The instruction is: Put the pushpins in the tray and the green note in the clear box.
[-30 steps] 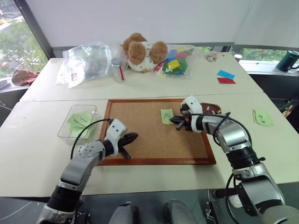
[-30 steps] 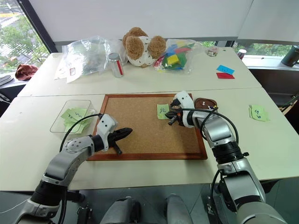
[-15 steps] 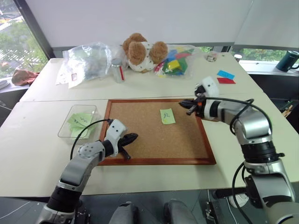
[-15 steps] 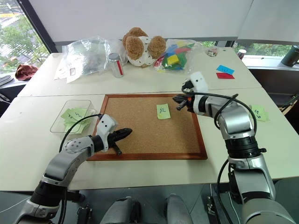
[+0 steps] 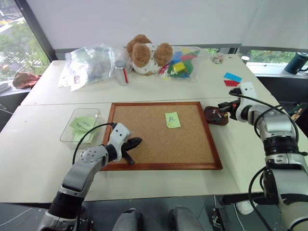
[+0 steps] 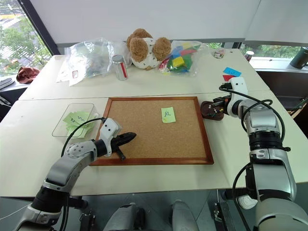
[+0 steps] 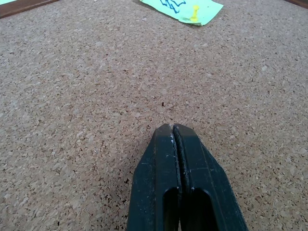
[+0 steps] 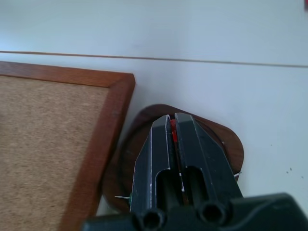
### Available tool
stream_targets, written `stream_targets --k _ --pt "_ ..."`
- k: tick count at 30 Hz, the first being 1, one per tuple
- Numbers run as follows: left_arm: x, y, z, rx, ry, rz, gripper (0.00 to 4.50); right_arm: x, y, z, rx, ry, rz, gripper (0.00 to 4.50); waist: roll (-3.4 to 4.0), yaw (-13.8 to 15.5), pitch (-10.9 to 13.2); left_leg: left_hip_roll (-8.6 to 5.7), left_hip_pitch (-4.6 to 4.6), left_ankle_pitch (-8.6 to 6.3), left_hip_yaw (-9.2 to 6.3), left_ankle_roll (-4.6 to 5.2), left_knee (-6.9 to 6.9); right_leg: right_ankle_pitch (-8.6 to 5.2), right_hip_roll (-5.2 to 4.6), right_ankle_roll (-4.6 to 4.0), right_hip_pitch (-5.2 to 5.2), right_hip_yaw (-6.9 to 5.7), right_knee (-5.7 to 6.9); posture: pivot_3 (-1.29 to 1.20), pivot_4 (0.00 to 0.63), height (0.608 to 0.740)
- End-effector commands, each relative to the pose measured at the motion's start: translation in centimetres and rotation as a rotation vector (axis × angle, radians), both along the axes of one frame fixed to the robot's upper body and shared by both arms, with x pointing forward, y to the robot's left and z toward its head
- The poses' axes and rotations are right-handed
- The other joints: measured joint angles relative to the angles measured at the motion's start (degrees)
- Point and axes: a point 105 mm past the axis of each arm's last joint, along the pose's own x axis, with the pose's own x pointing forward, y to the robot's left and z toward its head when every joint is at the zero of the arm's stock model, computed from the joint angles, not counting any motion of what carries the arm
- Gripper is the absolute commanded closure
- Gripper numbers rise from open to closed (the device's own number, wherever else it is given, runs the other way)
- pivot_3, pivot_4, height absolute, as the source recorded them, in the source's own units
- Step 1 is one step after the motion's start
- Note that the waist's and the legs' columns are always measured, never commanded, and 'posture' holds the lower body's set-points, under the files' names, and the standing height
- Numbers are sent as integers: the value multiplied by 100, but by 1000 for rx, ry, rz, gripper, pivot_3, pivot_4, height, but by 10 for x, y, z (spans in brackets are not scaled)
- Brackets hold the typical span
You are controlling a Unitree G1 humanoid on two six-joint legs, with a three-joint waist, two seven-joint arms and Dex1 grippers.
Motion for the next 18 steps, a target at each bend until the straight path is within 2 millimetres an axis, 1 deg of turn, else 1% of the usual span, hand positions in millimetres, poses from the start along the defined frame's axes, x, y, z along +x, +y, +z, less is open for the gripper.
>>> stream_targets --k 1,4,11,14,15,17,18 --pt "-7 8 -26 50 97 20 4500 7 -1 15 15 -55 -3 4438 0 0 0 0 0 0 0 0 0 0 0 0 0 0 0 0 150 740" --pt "-7 8 -26 49 95 20 4500 9 -5 9 45 -39 -20 4438 0 -1 0 0 0 0 0 0 1 0 0 0 1 0 0 0 150 740" --pt "-8 8 -26 47 95 19 4500 12 -9 0 55 -17 -36 4438 0 -3 0 0 1 0 0 0 1 0 0 0 2 0 -1 0 150 740" --pt "-8 8 -26 47 94 20 4500 12 -10 -8 64 -2 -46 4438 0 -4 0 0 1 0 0 0 0 0 0 0 2 0 -1 0 150 740" --pt "-8 8 -26 48 93 21 4500 13 -10 -9 68 0 -44 4201 0 -4 0 0 1 0 0 0 0 0 0 0 2 0 -1 0 150 740" --pt "-9 8 -26 48 93 23 4500 13 -9 -8 69 -1 -40 3576 0 -3 0 0 1 0 0 0 0 0 0 0 2 0 -1 0 150 740" --pt "-9 8 -26 48 93 23 4500 13 -9 -7 69 -2 -38 3099 0 -4 0 0 1 0 0 0 0 0 0 0 2 0 -1 0 150 740"
